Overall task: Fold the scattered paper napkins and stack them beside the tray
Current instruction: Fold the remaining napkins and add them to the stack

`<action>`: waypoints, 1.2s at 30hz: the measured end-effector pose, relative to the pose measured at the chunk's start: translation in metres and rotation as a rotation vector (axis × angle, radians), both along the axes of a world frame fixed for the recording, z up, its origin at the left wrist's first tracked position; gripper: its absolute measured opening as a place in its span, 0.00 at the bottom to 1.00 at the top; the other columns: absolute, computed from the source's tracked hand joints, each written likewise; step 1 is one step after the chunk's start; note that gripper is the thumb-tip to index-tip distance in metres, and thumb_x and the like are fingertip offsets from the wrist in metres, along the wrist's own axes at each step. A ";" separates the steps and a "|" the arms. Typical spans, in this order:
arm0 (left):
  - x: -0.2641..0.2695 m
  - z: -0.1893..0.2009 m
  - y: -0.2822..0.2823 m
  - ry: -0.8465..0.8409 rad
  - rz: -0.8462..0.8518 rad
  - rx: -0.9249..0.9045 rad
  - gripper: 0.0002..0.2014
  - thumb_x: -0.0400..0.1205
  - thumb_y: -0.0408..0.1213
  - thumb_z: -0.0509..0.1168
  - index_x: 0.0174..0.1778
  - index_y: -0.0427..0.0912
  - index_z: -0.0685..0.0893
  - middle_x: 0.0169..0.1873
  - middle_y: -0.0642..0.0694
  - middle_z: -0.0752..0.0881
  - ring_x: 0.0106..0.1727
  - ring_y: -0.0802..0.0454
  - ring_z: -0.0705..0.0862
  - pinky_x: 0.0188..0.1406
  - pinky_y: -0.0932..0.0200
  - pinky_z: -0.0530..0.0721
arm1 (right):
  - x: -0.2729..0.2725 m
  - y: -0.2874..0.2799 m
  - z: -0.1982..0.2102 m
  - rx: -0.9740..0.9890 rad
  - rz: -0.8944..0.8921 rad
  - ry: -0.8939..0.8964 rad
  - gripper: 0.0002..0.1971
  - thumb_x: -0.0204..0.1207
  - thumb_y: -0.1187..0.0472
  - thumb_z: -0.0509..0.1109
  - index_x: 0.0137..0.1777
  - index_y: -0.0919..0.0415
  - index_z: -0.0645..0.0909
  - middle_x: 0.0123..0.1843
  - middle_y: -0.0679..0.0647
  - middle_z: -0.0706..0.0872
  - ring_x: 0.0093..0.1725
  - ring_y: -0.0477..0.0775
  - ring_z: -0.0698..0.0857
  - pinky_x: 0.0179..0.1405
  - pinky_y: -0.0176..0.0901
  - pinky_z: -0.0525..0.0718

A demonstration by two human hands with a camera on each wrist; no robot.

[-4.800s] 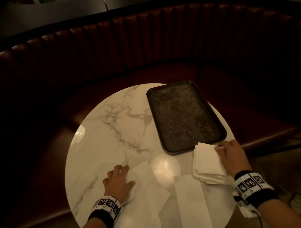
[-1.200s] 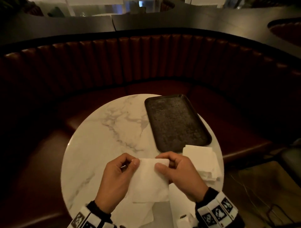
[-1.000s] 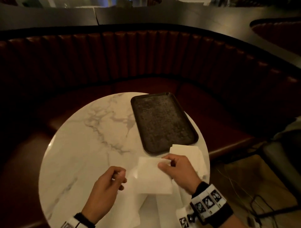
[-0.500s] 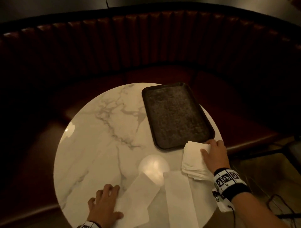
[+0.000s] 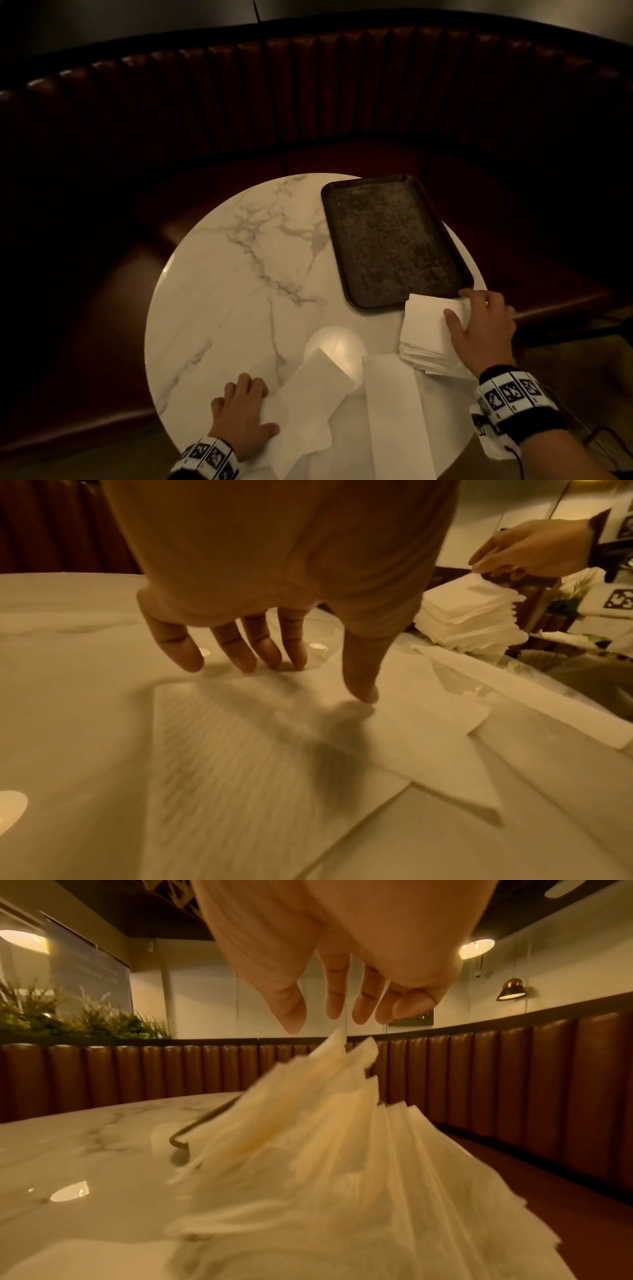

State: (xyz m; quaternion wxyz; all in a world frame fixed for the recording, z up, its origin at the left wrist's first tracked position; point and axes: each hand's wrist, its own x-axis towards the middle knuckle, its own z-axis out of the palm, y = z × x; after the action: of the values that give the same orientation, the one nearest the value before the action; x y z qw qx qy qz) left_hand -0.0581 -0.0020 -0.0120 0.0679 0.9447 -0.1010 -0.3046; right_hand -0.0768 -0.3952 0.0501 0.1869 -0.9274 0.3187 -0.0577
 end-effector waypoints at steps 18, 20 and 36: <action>0.011 0.033 -0.036 0.080 0.267 -0.757 0.12 0.74 0.46 0.72 0.36 0.45 0.76 0.33 0.50 0.83 0.37 0.49 0.81 0.46 0.52 0.80 | -0.067 0.128 0.014 0.615 0.506 0.148 0.09 0.77 0.52 0.69 0.54 0.39 0.77 0.47 0.44 0.86 0.45 0.42 0.84 0.46 0.30 0.81; 0.009 0.067 -0.035 0.098 0.400 -1.069 0.19 0.68 0.49 0.75 0.49 0.41 0.85 0.45 0.45 0.92 0.48 0.45 0.90 0.53 0.48 0.87 | -0.054 0.143 0.025 0.741 0.445 0.093 0.14 0.76 0.51 0.72 0.60 0.43 0.77 0.50 0.47 0.86 0.43 0.42 0.84 0.42 0.29 0.82; -0.008 0.157 -0.002 -0.020 0.488 -1.411 0.05 0.81 0.34 0.71 0.46 0.36 0.87 0.40 0.42 0.91 0.42 0.50 0.89 0.40 0.57 0.86 | -0.017 0.214 0.097 1.303 0.316 -0.219 0.09 0.79 0.64 0.69 0.57 0.62 0.87 0.54 0.58 0.92 0.56 0.63 0.89 0.59 0.64 0.86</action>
State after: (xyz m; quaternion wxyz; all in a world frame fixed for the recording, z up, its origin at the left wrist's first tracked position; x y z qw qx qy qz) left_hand -0.0659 -0.0035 0.1453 0.7228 0.6750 -0.0603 -0.1350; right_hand -0.0937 -0.1807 0.1470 0.7450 -0.6497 0.1281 0.0803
